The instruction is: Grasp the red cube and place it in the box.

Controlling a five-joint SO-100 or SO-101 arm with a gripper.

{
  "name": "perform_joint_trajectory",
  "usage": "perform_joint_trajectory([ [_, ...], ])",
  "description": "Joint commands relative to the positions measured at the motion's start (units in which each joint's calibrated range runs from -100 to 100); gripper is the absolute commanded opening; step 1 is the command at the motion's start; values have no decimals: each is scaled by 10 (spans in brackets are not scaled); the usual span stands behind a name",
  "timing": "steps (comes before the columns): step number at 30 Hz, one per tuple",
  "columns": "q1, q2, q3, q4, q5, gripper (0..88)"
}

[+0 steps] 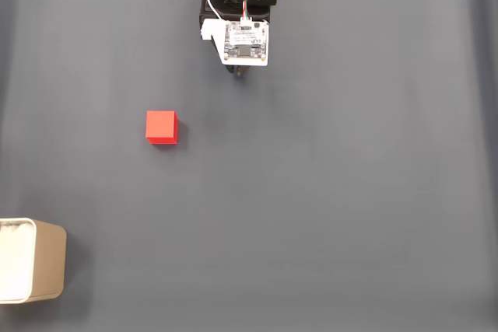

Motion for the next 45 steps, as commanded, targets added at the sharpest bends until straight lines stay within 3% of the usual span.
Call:
perform_joint_trajectory([
  [1,-5,1,8,11,-3,0],
  [18,-1,5,-6,-175,-10,0],
  [26,-5,60,-90,-208,-18,0],
  [35,-6,154,-229,-209,-21,2],
  [45,6,250,-373,-133,-13,5],
])
